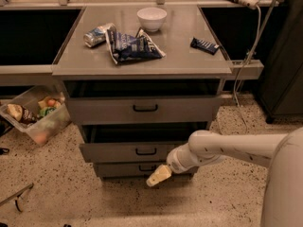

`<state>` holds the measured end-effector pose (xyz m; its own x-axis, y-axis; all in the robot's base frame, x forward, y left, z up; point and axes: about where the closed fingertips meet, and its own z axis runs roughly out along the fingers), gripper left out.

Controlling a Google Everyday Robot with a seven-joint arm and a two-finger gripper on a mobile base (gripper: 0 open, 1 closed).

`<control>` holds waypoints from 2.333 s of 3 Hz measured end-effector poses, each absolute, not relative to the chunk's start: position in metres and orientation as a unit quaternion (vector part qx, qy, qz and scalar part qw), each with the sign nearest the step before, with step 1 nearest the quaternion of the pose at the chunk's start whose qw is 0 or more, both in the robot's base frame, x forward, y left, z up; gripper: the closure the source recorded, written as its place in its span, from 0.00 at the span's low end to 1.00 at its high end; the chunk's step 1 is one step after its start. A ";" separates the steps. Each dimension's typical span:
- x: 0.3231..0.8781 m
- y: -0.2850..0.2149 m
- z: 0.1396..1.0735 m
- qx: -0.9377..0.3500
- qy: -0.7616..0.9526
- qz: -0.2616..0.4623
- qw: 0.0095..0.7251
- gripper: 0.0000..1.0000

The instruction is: Open middle drawer

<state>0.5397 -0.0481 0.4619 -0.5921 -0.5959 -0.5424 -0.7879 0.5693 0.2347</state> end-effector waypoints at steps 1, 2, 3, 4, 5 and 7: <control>0.561 -0.037 0.460 -0.422 0.844 0.235 0.233 0.00; 0.583 -0.018 0.457 -0.450 0.821 0.240 0.257 0.00; 0.597 -0.006 0.449 -0.464 0.808 0.246 0.267 0.00; 0.617 0.007 0.450 -0.484 0.789 0.242 0.289 0.00; 0.629 0.009 0.462 -0.493 0.782 0.232 0.304 0.00; 0.626 0.011 0.454 -0.493 0.781 0.236 0.302 0.00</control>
Offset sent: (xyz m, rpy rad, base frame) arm 0.0854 0.0565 -0.0077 0.0945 -0.2278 0.1814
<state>0.6260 0.0113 0.4541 -0.3321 -0.6276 -0.7042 -0.9123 0.4034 0.0708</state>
